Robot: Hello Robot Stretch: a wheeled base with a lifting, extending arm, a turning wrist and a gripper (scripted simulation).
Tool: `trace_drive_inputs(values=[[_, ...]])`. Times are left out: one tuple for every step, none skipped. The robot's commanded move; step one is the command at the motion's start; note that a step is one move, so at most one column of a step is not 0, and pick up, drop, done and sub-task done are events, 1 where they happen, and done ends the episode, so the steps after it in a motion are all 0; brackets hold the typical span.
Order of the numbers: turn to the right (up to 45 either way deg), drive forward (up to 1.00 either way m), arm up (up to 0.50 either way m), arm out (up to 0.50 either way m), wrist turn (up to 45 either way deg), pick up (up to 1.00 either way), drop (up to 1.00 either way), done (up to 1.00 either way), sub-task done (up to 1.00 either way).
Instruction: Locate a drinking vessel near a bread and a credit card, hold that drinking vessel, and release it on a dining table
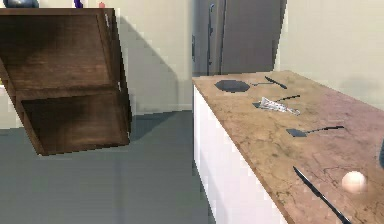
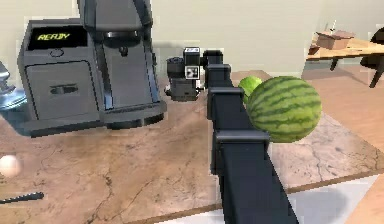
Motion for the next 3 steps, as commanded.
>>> trace_drive_inputs(values=[[0.0, 0.00, 0.00, 0.00, -45.0, 0.00, 0.00, 0.00, 0.00], [0.0, 0.00, 0.00, 0.00, -45.0, 0.00, 0.00, 0.00, 0.00], [0.0, 0.00, 0.00, 0.00, -39.0, 0.00, 0.00, 0.00, 0.00]])
